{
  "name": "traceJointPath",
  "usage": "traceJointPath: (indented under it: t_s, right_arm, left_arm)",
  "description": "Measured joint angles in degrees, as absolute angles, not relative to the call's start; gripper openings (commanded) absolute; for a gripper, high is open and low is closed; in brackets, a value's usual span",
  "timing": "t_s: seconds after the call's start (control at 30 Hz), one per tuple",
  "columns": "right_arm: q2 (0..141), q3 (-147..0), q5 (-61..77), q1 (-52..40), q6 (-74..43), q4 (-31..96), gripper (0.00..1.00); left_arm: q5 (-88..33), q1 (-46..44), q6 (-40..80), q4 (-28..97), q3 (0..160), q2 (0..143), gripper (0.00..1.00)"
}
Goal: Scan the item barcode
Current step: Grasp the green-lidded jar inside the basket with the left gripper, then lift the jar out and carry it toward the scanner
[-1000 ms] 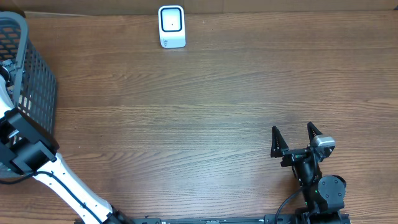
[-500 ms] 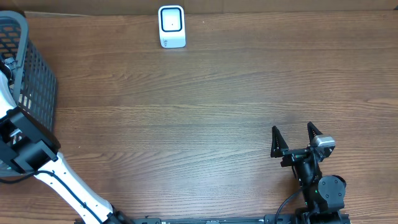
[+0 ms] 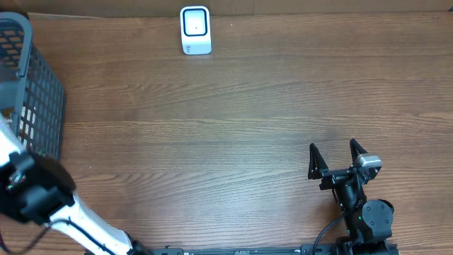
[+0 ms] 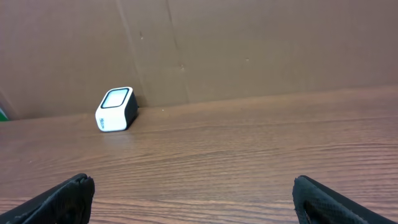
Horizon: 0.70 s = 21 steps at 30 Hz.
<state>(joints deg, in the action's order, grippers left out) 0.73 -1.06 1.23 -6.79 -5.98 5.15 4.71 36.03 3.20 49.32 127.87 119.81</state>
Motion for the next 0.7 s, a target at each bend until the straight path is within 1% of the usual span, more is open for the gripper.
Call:
traceJointPath:
  t_s: [0.23,0.33,0.43,0.57,0.7]
  right_arm:
    - [0.73,-1.06,1.23,-6.79,-5.98,5.13,1.00]
    - [0.73,-1.06,1.21,-6.79,-5.96,5.13,1.00]
    - [0.73,-1.06,1.23,-6.79,-5.96,5.19,1.00]
    - [0.73,-1.06,1.23,-6.79,-5.98,5.13,1.00]
    - [0.73,-1.06,1.23,-6.79,-5.98,5.13,1.00]
  left_arm:
    - [3.16,36.01,7.05,50.83,127.90,105.86,0.61]
    - [0.38,35.97,8.14,52.58,127.90,100.97,0.62]
    - [-4.71,34.52,10.04,56.86,128.01,97.10,0.58]
    - [-11.90,30.20,10.79,62.74,128.11,95.35,0.57]
    - [-15.90,22.28,10.83,69.58,128.14,95.94,0.60]
